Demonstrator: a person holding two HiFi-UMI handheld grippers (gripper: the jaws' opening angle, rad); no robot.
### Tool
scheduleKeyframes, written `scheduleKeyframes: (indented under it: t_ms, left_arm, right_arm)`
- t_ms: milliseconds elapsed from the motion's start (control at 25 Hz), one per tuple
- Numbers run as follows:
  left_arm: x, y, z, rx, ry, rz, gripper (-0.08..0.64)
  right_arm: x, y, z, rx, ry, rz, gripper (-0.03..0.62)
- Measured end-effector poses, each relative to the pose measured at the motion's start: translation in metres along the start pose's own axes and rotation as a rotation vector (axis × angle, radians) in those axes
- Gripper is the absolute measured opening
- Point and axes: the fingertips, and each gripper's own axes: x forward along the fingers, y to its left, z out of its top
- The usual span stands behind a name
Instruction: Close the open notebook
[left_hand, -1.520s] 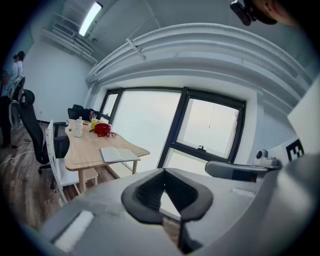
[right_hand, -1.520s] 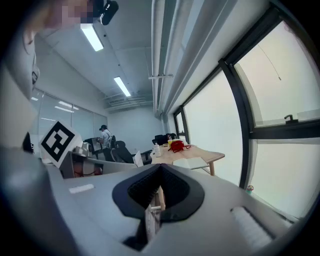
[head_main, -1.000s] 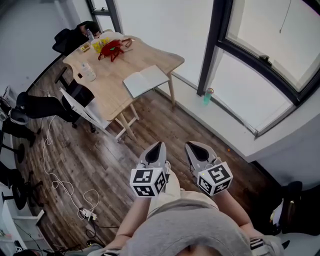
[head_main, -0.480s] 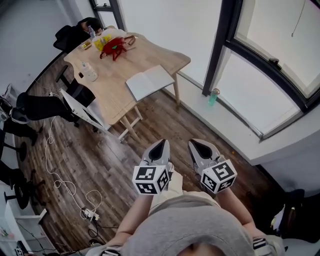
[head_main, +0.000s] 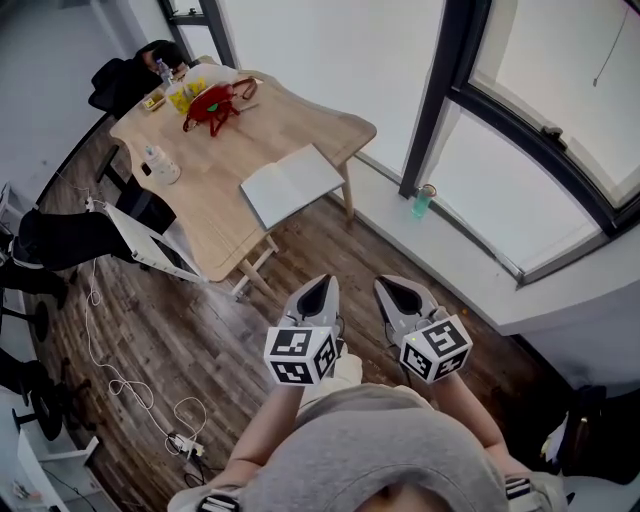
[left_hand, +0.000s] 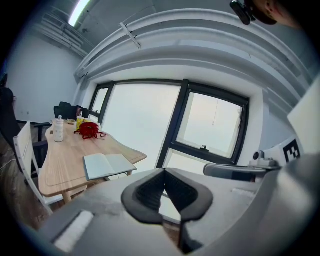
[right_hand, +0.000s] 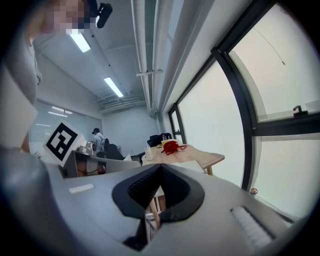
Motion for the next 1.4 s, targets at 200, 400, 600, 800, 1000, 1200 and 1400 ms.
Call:
scheduleKeyframes:
  t_ms: [200, 400, 600, 800, 1000, 1200, 1400]
  left_arm:
    - [0.027, 0.022, 0.023, 0.008, 0.001, -0.014, 0.004]
    - [0.047, 0.047, 0.037, 0.014, -0.001, -0.022, 0.005]
    - [0.065, 0.073, 0.046, 0.008, 0.001, -0.023, 0.005]
    - [0.079, 0.094, 0.053, 0.003, 0.002, -0.019, 0.005]
    - [0.088, 0.117, 0.058, -0.002, 0.004, -0.005, 0.005]
    - [0.092, 0.137, 0.061, -0.015, 0.002, 0.014, 0.005]
    - [0.099, 0.151, 0.06, -0.038, 0.008, 0.042, 0.005]
  right_arm:
    - [0.032, -0.017, 0.014, 0.01, 0.003, -0.019, 0.001]
    - [0.065, -0.03, 0.025, 0.012, -0.006, -0.034, 0.001]
    - [0.1, -0.039, 0.029, 0.011, -0.003, -0.035, 0.002]
    - [0.131, -0.047, 0.034, 0.01, 0.002, -0.029, 0.002]
    - [0.159, -0.051, 0.038, 0.009, 0.003, -0.016, 0.001]
    - [0.178, -0.054, 0.037, 0.01, 0.014, -0.009, 0.0]
    - [0.191, -0.065, 0.034, 0.002, 0.043, -0.006, 0.001]
